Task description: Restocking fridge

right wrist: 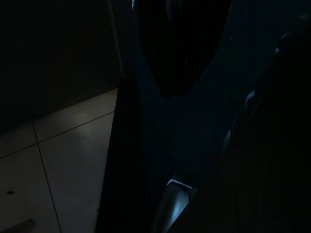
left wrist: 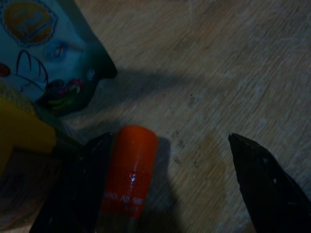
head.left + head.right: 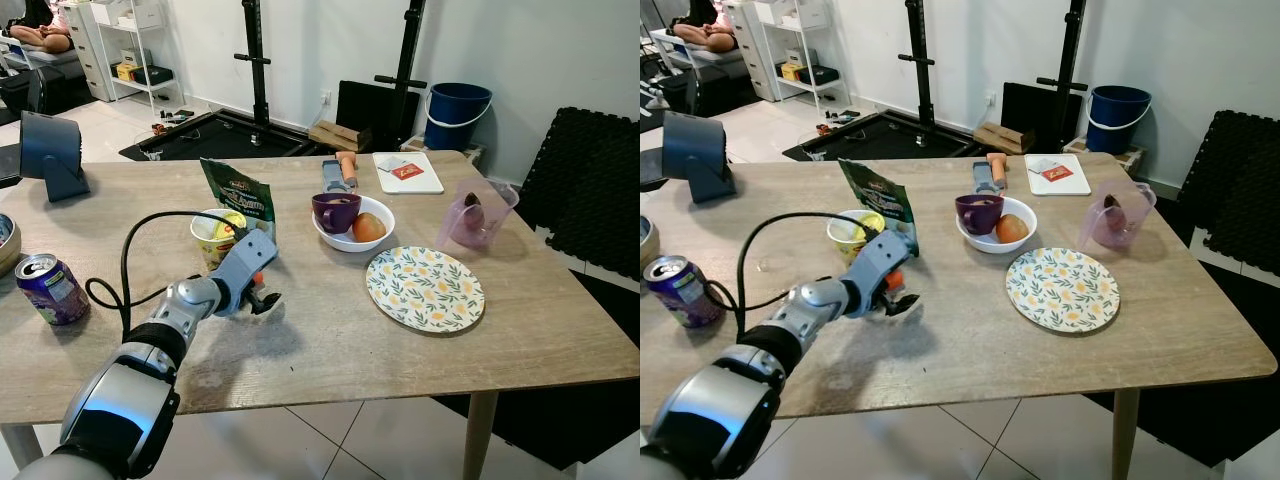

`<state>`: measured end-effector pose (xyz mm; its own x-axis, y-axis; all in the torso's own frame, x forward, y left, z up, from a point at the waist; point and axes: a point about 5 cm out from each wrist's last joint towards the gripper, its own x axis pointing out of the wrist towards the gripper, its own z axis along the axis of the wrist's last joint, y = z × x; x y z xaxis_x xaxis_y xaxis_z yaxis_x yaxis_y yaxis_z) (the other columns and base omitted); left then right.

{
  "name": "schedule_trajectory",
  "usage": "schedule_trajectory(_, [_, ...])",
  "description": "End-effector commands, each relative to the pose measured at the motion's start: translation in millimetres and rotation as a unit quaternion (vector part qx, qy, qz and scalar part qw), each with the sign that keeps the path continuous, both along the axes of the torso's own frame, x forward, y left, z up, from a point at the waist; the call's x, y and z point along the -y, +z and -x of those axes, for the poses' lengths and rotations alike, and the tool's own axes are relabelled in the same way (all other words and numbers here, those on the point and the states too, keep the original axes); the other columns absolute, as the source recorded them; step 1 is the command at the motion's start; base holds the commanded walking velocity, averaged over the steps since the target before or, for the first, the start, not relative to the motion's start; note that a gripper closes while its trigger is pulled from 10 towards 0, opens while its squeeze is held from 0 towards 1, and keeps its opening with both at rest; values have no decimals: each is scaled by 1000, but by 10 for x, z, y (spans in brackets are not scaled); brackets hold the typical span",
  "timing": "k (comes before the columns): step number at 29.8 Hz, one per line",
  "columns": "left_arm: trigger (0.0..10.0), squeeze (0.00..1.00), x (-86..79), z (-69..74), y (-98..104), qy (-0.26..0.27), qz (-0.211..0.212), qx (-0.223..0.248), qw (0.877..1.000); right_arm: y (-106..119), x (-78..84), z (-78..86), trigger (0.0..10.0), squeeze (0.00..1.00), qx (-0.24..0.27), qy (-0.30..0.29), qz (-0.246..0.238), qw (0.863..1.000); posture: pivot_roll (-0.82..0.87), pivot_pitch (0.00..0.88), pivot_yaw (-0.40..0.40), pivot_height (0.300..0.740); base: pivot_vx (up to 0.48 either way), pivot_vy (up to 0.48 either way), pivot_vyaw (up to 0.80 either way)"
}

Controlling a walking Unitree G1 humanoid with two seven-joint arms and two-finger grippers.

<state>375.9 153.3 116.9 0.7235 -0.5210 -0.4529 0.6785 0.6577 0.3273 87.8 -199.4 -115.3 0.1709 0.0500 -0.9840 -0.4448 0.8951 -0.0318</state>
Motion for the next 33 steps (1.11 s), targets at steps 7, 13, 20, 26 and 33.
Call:
schedule_trajectory(7, [10000,0,-175,51,-120,39,-2,-37,999,-11,-121,-24,10000,0,10,-3,-12,1000,-57,32,50,740,0,0,0])
schedule_trajectory(13, [10000,0,-109,109,-236,36,13,-65,997,-14,-126,-13,10000,0,9,-2,-12,1000,-60,32,51,740,0,0,0])
schedule_trajectory(20, [10000,0,-31,152,-309,27,31,-89,995,-9,-108,-20,10000,0,10,-1,-13,1000,-60,33,51,740,0,0,0])
schedule_trajectory(26, [0,0,24,263,-466,2,32,-144,989,0,-104,-61,10000,0,12,-1,-13,1000,-61,32,53,740,0,0,0])
schedule_trajectory(33, [4275,0,11,344,-563,-12,22,-192,981,6,-152,-111,10000,0,15,0,-17,1000,-60,30,57,740,0,0,0])
